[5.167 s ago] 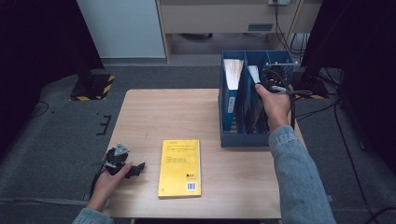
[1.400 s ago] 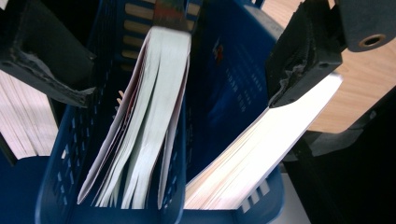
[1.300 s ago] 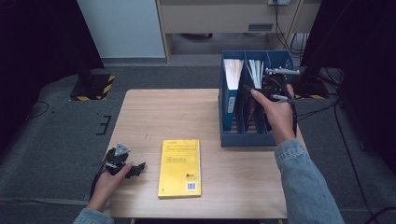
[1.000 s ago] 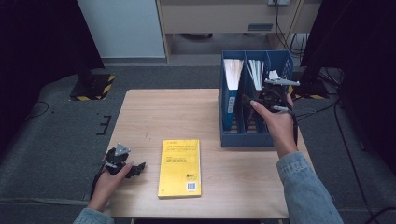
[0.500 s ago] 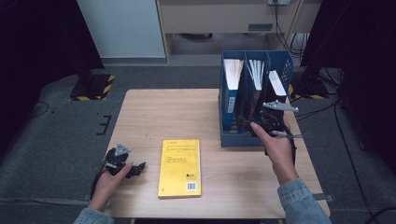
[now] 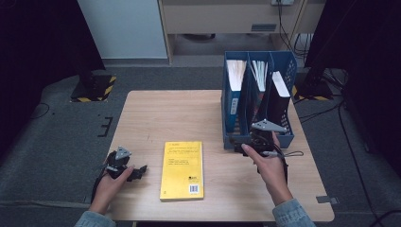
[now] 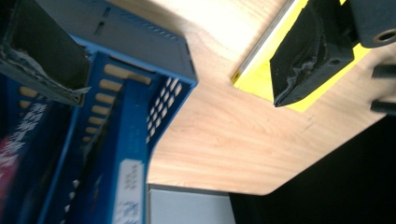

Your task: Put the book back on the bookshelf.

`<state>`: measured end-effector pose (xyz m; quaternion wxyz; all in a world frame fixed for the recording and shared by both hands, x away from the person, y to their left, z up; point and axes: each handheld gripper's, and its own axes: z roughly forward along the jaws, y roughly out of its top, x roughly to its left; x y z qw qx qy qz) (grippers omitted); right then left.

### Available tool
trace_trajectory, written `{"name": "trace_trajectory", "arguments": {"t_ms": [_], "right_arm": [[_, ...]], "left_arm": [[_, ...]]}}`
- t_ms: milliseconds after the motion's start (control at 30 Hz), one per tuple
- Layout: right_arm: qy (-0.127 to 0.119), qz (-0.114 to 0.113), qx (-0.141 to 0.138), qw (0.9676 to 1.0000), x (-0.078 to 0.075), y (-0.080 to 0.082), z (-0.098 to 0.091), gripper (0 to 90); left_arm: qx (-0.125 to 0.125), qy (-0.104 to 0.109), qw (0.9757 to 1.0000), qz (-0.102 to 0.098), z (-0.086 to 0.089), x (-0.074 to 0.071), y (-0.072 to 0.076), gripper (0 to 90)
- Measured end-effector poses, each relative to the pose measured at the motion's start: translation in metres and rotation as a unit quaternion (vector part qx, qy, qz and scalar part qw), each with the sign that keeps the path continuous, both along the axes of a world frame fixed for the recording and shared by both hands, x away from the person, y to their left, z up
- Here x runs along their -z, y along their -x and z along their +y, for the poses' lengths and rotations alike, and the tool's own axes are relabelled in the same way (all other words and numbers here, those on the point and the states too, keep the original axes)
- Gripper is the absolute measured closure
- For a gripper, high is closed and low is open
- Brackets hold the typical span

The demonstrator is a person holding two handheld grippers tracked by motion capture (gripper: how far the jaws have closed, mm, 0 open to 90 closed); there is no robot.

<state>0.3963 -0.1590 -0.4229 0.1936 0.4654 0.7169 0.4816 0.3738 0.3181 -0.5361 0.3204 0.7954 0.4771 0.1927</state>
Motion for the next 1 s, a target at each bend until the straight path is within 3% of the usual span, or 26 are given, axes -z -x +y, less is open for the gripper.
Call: {"name": "trace_trajectory", "arguments": {"t_ms": [267, 533, 600, 667, 733, 900, 1000], "right_arm": [[0.018, -0.003, -0.029, 0.9994, 0.017, 0.01, 0.021, 5.9], [0.028, 0.015, -0.067, 0.9972, 0.037, 0.012, 0.049, 6.8], [0.04, 0.009, -0.067, 0.9969, 0.04, 0.014, 0.053, 7.7], [0.035, 0.006, -0.064, 0.9973, 0.043, 0.018, 0.057, 8.6], [0.032, 0.012, -0.066, 0.9973, 0.049, 0.02, 0.06, 10.0], [0.053, 0.042, -0.082, 0.9943, 0.068, 0.025, 0.068, 14.9], [0.054, 0.052, -0.089, 0.9932, 0.073, 0.027, 0.071, 17.7]], "left_arm": [[0.001, 0.001, 1.0, -0.002, 0.0, 0.0, 0.0, 0.0], [0.001, 0.001, 1.0, -0.002, 0.0, 0.0, 0.0, 0.0], [0.001, 0.001, 1.0, -0.002, 0.0, 0.0, 0.0, 0.0], [0.0, 0.001, 1.0, -0.002, 0.0, 0.0, 0.0, 0.0], [0.001, 0.0, 1.0, -0.001, 0.0, 0.0, 0.0, 0.0], [0.007, -0.003, 1.0, 0.003, 0.001, -0.001, 0.0, 0.8], [0.009, 0.011, 0.9999, 0.007, 0.001, -0.006, 0.001, 3.5]]}}
